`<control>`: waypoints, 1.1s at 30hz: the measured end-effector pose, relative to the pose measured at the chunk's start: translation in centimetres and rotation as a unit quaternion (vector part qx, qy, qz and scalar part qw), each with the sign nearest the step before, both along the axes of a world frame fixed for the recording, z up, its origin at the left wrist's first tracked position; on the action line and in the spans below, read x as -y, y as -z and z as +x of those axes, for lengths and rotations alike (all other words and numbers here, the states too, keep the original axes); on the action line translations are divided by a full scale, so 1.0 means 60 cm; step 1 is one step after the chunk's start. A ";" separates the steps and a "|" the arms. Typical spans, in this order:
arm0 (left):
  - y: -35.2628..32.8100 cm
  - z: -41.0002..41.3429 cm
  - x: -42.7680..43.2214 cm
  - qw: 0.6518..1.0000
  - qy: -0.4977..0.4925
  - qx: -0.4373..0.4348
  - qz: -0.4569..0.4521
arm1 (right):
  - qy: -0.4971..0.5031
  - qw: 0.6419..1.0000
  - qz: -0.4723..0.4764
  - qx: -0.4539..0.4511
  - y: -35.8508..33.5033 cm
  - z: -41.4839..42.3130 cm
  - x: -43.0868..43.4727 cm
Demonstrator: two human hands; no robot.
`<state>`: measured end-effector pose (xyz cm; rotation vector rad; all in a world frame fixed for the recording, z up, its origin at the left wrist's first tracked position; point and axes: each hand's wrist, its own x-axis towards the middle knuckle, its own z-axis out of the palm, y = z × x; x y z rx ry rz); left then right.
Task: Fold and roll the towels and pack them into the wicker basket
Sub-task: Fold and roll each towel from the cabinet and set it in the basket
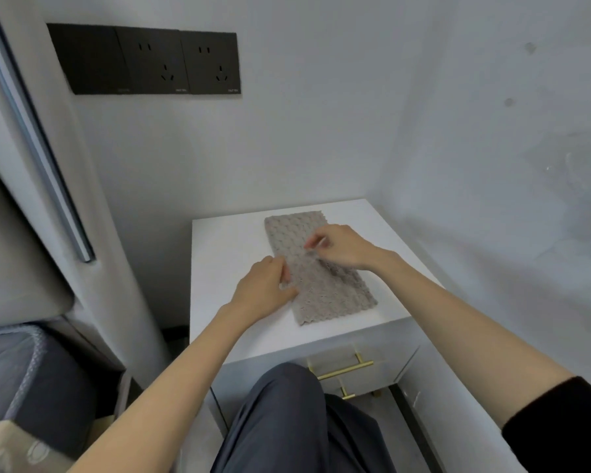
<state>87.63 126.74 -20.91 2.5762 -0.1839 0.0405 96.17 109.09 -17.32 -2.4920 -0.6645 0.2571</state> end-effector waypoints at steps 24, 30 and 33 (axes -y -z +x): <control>0.005 -0.047 0.035 0.980 0.121 0.000 0.159 | 0.004 0.990 -0.037 0.135 0.068 -0.125 0.107; 0.023 -0.052 0.014 0.997 0.047 0.050 0.036 | 0.064 0.994 0.076 0.033 0.066 -0.130 0.110; 0.031 -0.049 0.009 0.998 0.004 0.018 -0.054 | 0.093 0.990 0.103 0.016 0.067 -0.130 0.108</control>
